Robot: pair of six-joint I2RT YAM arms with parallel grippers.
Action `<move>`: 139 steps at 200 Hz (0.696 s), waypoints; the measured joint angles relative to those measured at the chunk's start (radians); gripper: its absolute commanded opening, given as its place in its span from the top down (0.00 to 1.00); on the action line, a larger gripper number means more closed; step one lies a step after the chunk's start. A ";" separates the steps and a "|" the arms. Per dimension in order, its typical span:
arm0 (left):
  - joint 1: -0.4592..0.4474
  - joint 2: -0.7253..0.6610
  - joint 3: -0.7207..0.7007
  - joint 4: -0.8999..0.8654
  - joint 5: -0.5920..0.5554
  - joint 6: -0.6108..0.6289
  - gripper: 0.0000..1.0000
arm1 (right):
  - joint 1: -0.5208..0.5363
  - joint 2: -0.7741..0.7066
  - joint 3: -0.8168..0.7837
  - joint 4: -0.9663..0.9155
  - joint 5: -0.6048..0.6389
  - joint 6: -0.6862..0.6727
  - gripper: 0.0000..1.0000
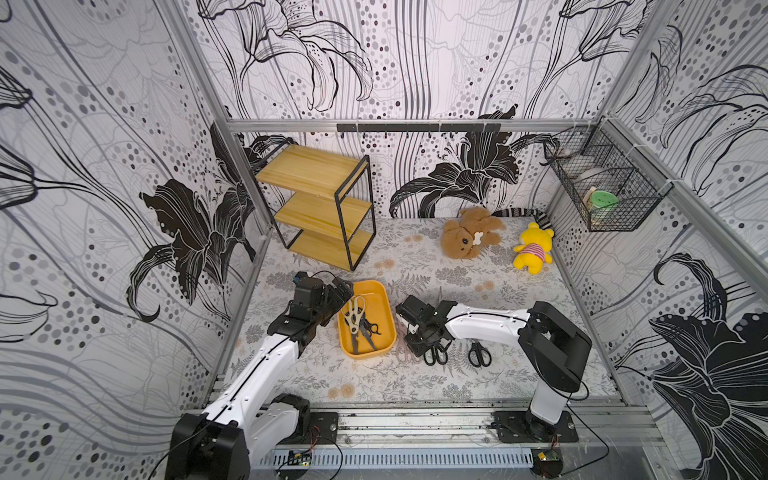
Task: Put the scissors into the storage box
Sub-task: Pick up the scissors from the center of the board.
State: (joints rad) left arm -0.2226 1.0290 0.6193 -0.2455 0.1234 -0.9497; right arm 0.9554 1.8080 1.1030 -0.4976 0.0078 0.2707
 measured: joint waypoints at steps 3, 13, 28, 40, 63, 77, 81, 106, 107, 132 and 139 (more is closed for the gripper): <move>0.000 -0.001 0.000 0.000 0.000 0.000 0.02 | 0.000 0.001 0.001 -0.002 0.002 0.000 0.74; 0.000 -0.003 -0.002 0.000 -0.001 0.000 0.02 | 0.001 0.003 0.004 -0.005 0.008 0.000 0.75; 0.000 -0.005 -0.005 -0.001 -0.001 0.000 0.02 | 0.003 0.006 0.008 -0.011 0.020 -0.001 0.77; 0.000 -0.005 -0.005 -0.001 -0.001 0.000 0.02 | 0.005 0.007 0.009 -0.014 0.031 -0.001 0.79; 0.000 -0.005 -0.005 -0.001 -0.002 0.000 0.02 | 0.006 0.009 0.011 -0.022 0.052 -0.004 0.83; 0.000 -0.006 -0.005 -0.001 -0.003 0.000 0.02 | 0.006 0.014 0.019 -0.032 0.060 -0.004 0.86; 0.000 -0.006 -0.005 -0.001 -0.004 0.000 0.02 | 0.006 0.016 0.021 -0.035 0.061 -0.005 0.86; 0.000 -0.013 -0.005 -0.002 -0.008 0.001 0.02 | 0.006 0.020 0.026 -0.041 0.069 -0.011 0.89; 0.000 -0.014 -0.005 -0.002 -0.008 0.001 0.02 | 0.006 0.020 0.026 -0.041 0.069 -0.011 0.89; 0.000 -0.021 -0.006 -0.003 -0.012 0.001 0.02 | 0.006 0.020 0.026 -0.041 0.073 -0.020 0.95; 0.000 -0.023 -0.006 -0.004 -0.013 0.001 0.02 | 0.006 0.020 0.026 -0.040 0.075 -0.024 0.96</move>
State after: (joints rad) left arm -0.2226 1.0058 0.6136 -0.2497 0.1104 -0.9485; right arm 0.9611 1.8282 1.1294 -0.5381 0.0826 0.2470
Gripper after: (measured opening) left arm 0.977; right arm 0.094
